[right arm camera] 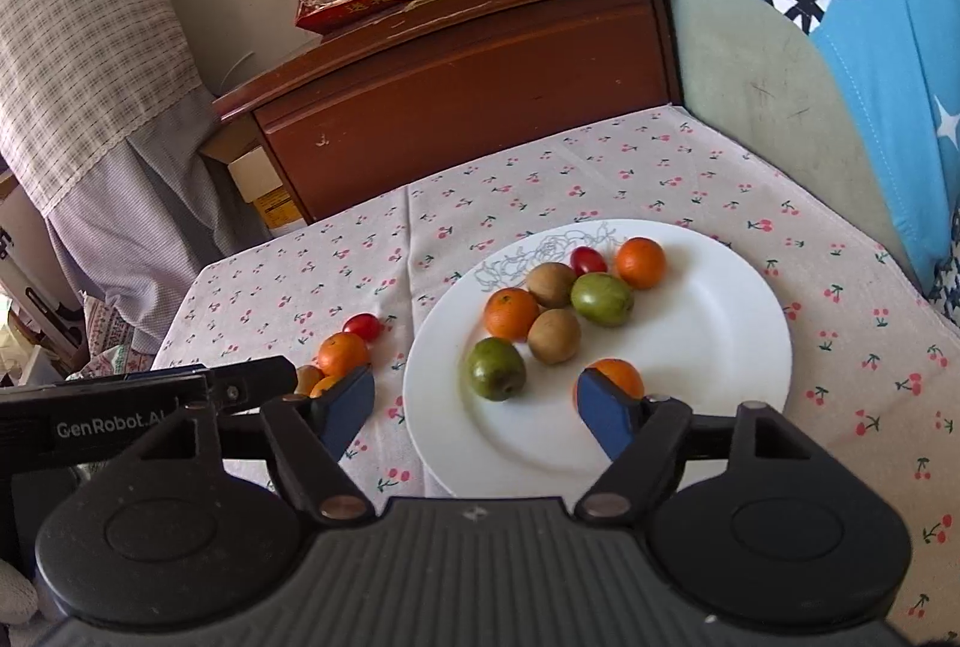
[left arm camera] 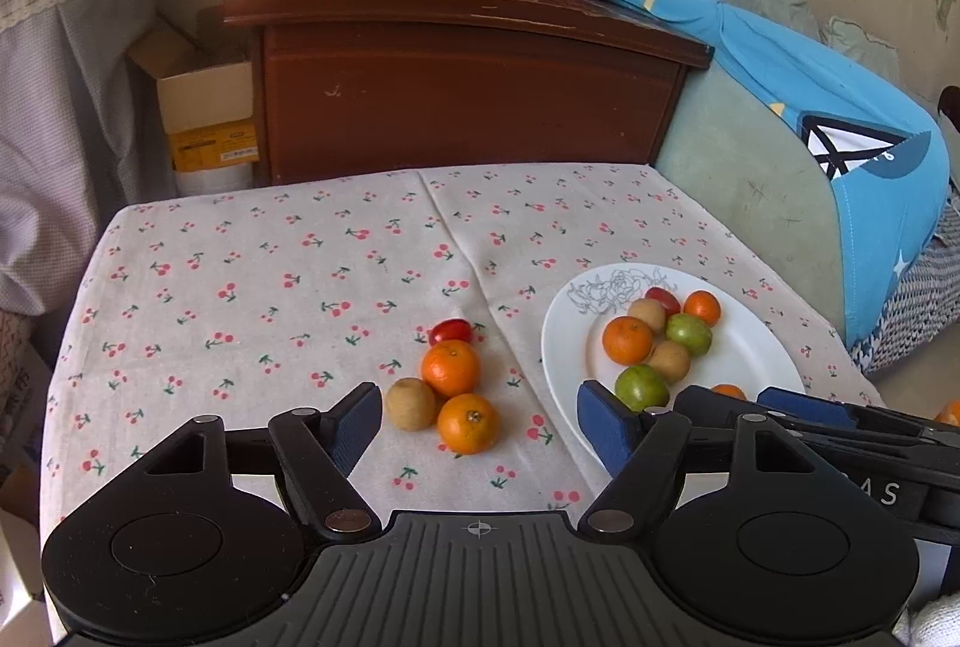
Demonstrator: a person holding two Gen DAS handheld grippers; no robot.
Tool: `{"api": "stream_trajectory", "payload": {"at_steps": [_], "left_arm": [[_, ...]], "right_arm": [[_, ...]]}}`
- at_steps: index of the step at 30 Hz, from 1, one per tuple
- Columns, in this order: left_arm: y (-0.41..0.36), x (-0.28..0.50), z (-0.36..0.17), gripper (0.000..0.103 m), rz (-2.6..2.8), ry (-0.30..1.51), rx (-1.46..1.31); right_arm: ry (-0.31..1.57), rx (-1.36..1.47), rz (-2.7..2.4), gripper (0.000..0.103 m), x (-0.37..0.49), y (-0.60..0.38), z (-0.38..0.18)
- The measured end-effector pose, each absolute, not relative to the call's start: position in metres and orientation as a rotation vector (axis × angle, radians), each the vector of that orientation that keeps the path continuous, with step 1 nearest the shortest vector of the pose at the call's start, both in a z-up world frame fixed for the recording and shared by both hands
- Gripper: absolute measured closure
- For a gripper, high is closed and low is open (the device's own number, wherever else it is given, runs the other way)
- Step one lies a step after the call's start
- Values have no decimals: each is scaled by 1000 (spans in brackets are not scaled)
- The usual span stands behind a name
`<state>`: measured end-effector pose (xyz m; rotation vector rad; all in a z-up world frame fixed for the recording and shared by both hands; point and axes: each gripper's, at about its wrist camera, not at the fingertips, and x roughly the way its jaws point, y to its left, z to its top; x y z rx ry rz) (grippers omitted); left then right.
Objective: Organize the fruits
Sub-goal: 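Move both tools back to the pile and grasp a tangerine with the right tool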
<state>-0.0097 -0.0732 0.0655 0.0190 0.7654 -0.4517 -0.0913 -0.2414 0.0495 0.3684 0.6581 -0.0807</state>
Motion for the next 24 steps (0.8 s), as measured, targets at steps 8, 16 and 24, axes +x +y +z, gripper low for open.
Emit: {"api": "stream_trajectory", "payload": {"at_steps": [8,16,24], "left_arm": [[-39,-7,53,23,-374,795,-26],[-16,1,42,22,-324,834,-87],[-1,8,41,24,-272,827,-120]], "right_arm": [[702,291,-3,28,-85,-211,41],[703,243,38,39,-64,-188,34],[722,218,46,58,-37,-175,21]]}}
